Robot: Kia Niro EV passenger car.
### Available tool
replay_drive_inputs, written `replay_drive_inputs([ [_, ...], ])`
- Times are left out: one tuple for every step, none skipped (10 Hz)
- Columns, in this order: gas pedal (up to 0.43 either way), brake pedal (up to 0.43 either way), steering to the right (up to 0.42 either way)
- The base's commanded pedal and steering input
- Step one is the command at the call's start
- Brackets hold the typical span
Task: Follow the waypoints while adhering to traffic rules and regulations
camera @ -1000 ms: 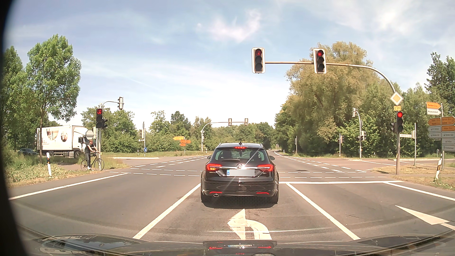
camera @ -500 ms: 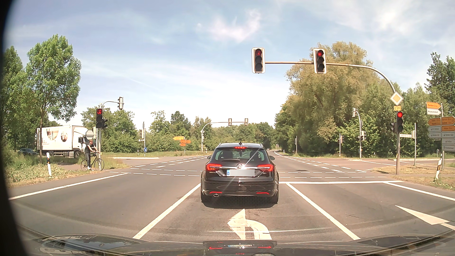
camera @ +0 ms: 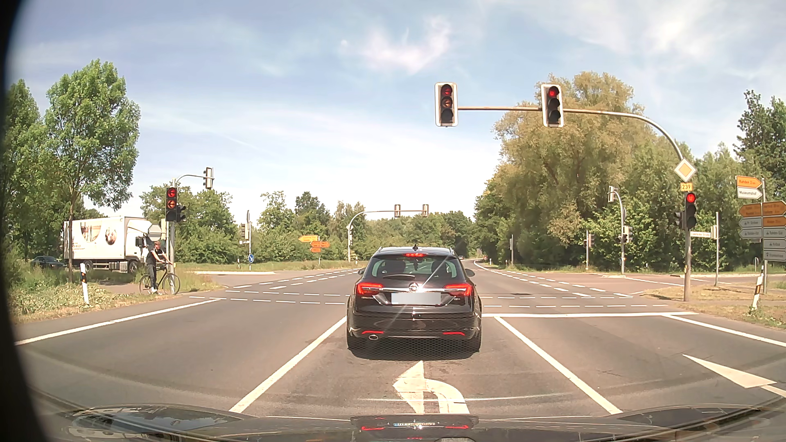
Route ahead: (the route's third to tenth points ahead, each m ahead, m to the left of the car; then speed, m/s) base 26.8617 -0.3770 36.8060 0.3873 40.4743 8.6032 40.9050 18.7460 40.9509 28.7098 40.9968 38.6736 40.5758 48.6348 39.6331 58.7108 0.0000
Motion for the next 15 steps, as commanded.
replay_drive_inputs([
  [0.0, 0.0, 0.004],
  [0.0, 0.0, 0.004],
  [0.0, 0.0, 0.004],
  [0.0, 0.0, 0.004],
  [0.0, 0.0, 0.004],
  [0.0, 0.0, 0.004],
  [0.0, 0.0, 0.004],
  [0.028, 0.0, 0.004],
  [0.11, 0.0, 0.004],
  [0.15, 0.0, 0.004],
  [0.177, 0.0, 0.004],
  [0.209, 0.0, 0.004],
  [0.24, 0.0, 0.004],
  [0.248, 0.0, 0.004],
  [0.26, 0.0, 0.004],
])
